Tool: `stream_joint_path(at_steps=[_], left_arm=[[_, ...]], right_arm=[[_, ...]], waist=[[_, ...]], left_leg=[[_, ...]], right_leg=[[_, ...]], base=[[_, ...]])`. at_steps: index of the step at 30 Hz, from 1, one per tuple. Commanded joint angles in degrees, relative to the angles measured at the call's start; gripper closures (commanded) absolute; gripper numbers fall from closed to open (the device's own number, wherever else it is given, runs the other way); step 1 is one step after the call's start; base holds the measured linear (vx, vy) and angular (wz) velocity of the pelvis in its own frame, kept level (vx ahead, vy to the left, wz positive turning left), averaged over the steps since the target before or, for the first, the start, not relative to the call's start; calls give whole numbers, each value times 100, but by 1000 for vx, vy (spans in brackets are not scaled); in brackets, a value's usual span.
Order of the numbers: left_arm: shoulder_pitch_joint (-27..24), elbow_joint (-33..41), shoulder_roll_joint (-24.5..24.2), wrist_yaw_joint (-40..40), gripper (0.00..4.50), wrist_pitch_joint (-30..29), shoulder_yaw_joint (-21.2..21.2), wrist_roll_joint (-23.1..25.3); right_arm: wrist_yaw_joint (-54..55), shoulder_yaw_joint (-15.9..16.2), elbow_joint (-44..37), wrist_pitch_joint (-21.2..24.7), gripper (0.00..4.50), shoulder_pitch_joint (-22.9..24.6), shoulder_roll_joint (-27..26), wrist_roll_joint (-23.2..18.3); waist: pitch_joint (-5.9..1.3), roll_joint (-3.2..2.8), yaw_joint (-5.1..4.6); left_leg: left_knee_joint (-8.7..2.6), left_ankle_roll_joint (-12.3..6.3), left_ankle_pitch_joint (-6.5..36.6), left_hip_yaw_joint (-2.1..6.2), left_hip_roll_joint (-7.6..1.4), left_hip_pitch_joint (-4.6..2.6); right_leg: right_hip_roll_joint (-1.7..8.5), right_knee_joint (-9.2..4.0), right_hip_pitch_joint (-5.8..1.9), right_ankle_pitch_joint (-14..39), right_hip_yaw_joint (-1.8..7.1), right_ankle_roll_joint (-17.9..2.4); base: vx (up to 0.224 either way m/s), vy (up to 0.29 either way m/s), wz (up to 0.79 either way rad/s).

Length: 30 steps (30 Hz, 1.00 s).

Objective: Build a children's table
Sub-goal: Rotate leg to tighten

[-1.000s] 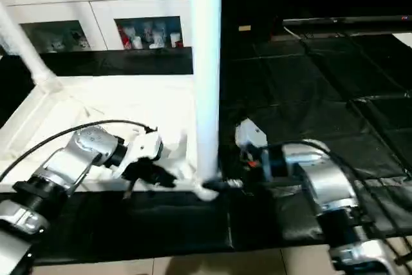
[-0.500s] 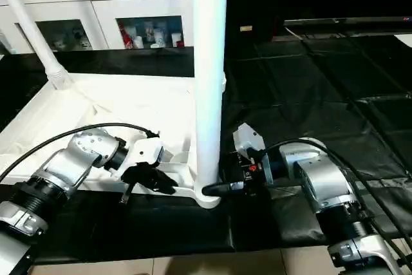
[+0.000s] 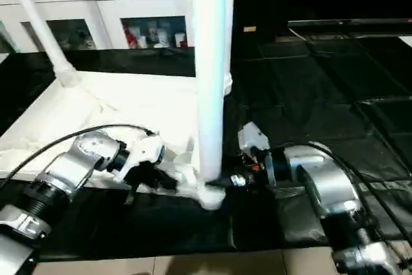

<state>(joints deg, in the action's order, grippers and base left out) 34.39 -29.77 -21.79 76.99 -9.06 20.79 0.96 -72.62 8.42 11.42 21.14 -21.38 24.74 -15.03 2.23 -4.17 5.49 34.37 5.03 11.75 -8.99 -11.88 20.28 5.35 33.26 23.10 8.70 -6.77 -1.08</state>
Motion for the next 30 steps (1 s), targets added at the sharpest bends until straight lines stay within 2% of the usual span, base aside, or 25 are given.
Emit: stream_joint_path(at_steps=[1,2,4,5,6,7,8,9,12,13,18,19,23,24,30], left_arm=[[249,114,445,-702,450,-179,-240,-174],[292,69,573,-991,450,-283,-300,-147],[338,26,696,-1271,450,-386,-364,-127],[387,-22,825,-1527,450,-484,-418,-104],[387,-22,825,-1527,450,-484,-418,-104],[423,-50,942,-1737,450,-588,-471,-87],[510,-140,1187,-2194,450,-762,-597,-62],[556,-196,1287,-2401,450,-802,-655,-50],[675,-316,1563,-2884,450,-930,-821,-53],[700,-331,1627,-2982,450,-966,-856,-51],[703,-292,1670,-3023,450,-1002,-824,0],[665,-260,1606,-2942,450,-981,-790,35],[591,-239,1438,-2743,450,-834,-687,114],[514,-238,1262,-2528,450,-631,-546,248],[317,-121,817,-1621,450,-188,-349,190]], right_arm=[[673,374,-200,209,254,44,-521,131],[1153,349,-156,223,254,25,-774,291],[1589,311,-110,318,254,-13,-1000,414],[1897,314,-57,350,255,-57,-1184,518],[1897,314,-57,350,255,-57,-1184,518],[2152,321,-27,396,256,-93,-1348,590],[2757,276,88,512,256,-198,-1688,727],[3046,240,163,567,257,-266,-1831,786],[3434,181,287,544,257,-409,-2119,851],[3368,181,283,466,203,-414,-2166,805],[3188,200,134,377,166,-310,-2152,735],[3153,168,79,370,154,-276,-2117,735],[3024,148,15,284,120,-231,-1965,705],[2737,160,22,87,111,-207,-1743,698],[1774,-48,57,-140,56,-223,-1114,419]], waist=[[-366,117,-42],[-347,124,-107],[-342,132,-186],[-345,127,-244],[-345,116,-286],[-350,100,-305],[-350,117,-340],[-353,95,-367],[-370,103,-378],[-372,100,-375],[-419,103,-347],[-419,78,-341],[-401,69,-346],[-399,70,-343],[-397,60,-333]], left_leg=[[-392,-345,725,-47,-67,19],[-406,-276,837,-35,-41,39],[-400,-211,962,-41,-17,7],[-409,-236,965,-26,-15,27],[-408,-264,951,-29,-22,24],[-404,-266,940,-27,-21,22],[-403,-278,904,-29,-14,41],[-398,-264,897,-27,-9,31],[-392,-311,818,-27,-2,28],[-389,-341,774,-33,-7,34],[-350,-616,297,-31,-30,71],[-350,-633,285,-28,-32,66],[-364,-638,469,-32,-40,54],[-368,-615,546,-31,-39,54],[-367,-656,640,-28,-61,52]], right_leg=[[281,-406,-342,2138,249,-785],[282,-443,-366,2410,220,-670],[278,-498,-339,2679,208,-534],[277,-496,-354,2681,207,-522],[265,-495,-337,2572,215,-551],[263,-489,-338,2517,216,-573],[260,-482,-347,2429,215,-607],[260,-481,-342,2415,210,-639],[264,-484,-355,2319,214,-652],[263,-477,-353,2227,224,-667],[267,-333,-394,1082,260,-1061],[271,-326,-395,1044,260,-1089],[275,-357,-399,1193,254,-1109],[281,-361,-407,1277,255,-1079],[282,-354,-415,1211,260,-1130]], base=[[0,0,0],[0,0,0],[0,0,0],[0,0,0],[0,0,0],[0,0,0],[0,0,0],[0,0,0],[0,0,0],[0,0,0],[0,0,0],[0,0,0],[0,0,0],[0,0,0],[0,0,0]])
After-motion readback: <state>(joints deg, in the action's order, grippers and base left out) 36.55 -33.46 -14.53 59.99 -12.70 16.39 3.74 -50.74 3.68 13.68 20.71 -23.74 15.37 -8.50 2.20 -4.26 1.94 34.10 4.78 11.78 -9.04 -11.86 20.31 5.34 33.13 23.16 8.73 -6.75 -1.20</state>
